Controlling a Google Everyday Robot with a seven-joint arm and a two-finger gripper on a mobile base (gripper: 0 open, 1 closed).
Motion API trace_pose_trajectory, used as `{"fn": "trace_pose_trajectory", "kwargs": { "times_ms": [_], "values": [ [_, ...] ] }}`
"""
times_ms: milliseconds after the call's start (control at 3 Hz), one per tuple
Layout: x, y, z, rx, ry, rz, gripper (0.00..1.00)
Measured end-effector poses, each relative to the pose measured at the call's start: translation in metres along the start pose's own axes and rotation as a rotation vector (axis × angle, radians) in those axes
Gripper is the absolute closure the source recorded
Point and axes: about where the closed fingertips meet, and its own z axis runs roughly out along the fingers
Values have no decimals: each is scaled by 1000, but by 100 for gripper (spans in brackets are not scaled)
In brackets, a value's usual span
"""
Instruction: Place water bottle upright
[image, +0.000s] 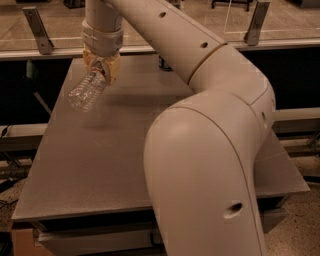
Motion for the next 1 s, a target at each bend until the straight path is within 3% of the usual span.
{"fn": "trace_pose_trajectory", "kwargs": {
  "times_ms": [333,1000],
  "values": [
    [-6,-10,-6,13,61,-137,100],
    [-43,-21,-48,-16,262,-632,100]
  ]
}}
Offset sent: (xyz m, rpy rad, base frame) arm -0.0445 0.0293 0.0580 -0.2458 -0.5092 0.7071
